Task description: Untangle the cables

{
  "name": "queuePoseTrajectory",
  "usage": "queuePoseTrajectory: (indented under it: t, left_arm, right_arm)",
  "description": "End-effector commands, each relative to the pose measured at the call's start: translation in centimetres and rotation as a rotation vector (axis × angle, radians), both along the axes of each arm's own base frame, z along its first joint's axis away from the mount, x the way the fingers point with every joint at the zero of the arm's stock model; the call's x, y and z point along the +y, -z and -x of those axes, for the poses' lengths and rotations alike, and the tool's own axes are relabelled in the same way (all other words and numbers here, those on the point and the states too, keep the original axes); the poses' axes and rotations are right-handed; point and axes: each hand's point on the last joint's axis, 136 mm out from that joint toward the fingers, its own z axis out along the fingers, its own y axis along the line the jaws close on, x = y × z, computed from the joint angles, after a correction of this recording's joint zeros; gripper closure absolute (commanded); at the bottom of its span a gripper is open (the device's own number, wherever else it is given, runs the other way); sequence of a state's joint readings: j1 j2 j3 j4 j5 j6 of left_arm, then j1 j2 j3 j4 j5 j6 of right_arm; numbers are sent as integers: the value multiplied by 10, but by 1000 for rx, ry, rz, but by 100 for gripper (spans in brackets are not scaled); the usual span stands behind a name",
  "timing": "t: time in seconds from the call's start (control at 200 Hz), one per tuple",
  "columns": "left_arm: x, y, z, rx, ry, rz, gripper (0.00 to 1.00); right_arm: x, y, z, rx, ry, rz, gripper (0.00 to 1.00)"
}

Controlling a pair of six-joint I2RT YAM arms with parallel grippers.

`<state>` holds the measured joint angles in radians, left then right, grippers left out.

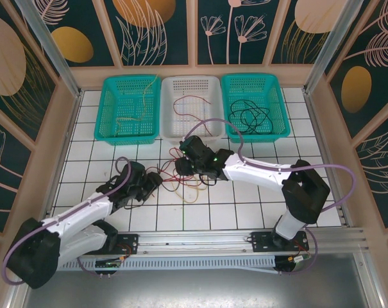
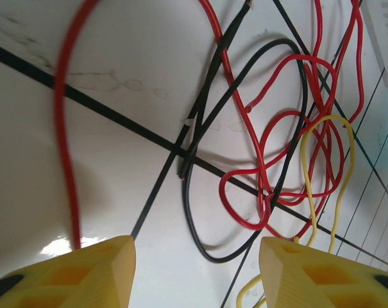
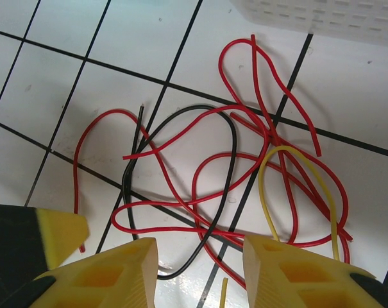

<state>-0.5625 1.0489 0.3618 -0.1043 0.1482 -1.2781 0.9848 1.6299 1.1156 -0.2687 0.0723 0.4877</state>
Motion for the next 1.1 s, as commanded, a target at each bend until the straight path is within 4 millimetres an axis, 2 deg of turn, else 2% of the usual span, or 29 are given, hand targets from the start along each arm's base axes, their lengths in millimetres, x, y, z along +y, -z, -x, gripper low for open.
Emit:
queuePoseTrajectory:
  t: [0.0,0.145,0.315,0.48,0.651,0.736,0.921,1.026,1.096]
  left_arm:
    - [-18,-9,-13,-16,19,82,47]
    - [-18,-8,-19,-24,26,49,46]
    - [-19,-3,-23,-20,23,38,45]
    - [-22,-7,-27,-37,13,59,64]
    - [-24,-14,-29,-48,31,48,91]
    - [-23,-22,-29,-61,51,33,100]
    - [-16,-45,-24,-124,110,-23,100]
    - [-22,-67,-24,-175,178,-20,100]
    - [-31,-91,-27,-235,249,-11,100]
  right_arm:
    - [-3,-25,-7,-55,68,-60,60]
    - [-7,-24,-2,-46,77,-77,60]
    - [-15,-34,-6,-76,92,-72,60]
    - [-22,-49,-11,-93,108,-114,60]
    - [-35,-68,-17,-125,135,-149,60]
    - [-44,-78,-20,-128,150,-194,60]
    - [-56,-102,-30,-127,163,-280,60]
    - [-60,-116,-34,-144,163,-301,60]
    - [-59,-124,-36,-153,158,-314,60]
